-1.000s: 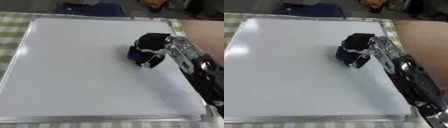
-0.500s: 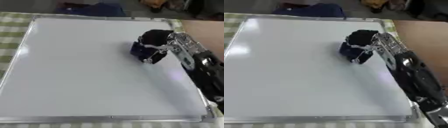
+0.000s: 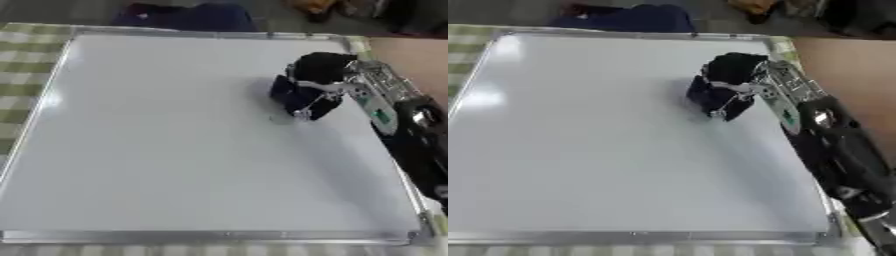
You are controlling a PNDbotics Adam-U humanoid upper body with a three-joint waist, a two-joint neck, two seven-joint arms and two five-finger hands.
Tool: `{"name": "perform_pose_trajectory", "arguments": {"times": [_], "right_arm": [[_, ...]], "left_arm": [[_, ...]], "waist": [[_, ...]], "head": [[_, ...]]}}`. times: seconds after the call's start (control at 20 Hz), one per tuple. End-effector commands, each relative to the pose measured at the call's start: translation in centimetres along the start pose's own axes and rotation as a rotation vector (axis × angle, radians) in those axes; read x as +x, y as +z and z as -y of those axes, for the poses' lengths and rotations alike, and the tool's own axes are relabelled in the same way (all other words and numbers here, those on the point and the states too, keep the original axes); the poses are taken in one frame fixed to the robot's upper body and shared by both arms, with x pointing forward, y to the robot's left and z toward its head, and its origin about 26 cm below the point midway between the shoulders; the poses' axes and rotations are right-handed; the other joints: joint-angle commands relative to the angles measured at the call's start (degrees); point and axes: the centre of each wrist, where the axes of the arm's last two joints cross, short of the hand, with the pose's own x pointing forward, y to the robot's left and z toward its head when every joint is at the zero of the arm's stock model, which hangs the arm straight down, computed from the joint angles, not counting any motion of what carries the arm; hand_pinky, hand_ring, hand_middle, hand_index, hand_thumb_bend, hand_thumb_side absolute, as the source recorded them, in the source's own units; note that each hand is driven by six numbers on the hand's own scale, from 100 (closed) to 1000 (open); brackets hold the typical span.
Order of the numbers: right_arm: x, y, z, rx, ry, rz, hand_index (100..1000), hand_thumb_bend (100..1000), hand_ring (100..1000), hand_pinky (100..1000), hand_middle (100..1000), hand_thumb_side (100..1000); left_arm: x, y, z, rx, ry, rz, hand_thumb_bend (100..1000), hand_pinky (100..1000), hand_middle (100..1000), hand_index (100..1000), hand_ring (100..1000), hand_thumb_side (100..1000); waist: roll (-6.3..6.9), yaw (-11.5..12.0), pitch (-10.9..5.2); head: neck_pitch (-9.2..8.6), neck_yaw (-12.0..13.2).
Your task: Wipe the whiteboard clean with a brush.
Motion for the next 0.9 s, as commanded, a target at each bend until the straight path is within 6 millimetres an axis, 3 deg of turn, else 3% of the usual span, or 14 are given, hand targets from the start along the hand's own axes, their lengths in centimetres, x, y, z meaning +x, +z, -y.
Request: {"name": "perform_pose_trajectory", "arguments": {"times": [0.05,0.45,0.9], "right_arm": [[0.0,0.0,0.2,0.025,-0.005,0.022,265,100,272,274,100,216],[1.6,-0.5,1.8,0.001,0.02,0.077,264,100,269,270,100,215],[3.4,-1.0,2.8,-0.016,0.109,0.128,278,100,280,282,100,202]], "left_arm": [[0.6,-0.5,0.3,-0.018,0.005,0.03,100,450,518,522,508,967],[0.5,-0.3,0.3,-0.012,0.012,0.026,102,451,519,523,509,963],[0.5,-0.4,0.4,-0.01,0.014,0.022,108,452,519,524,510,962]], "waist": [[0.55,-0.1,-1.18],[1.12,-0.5,-1.84],[0.74,-0.6,-2.13]], "head": [[0.17,0.9],[0.36,1.7],[0.37,1.8]]}}
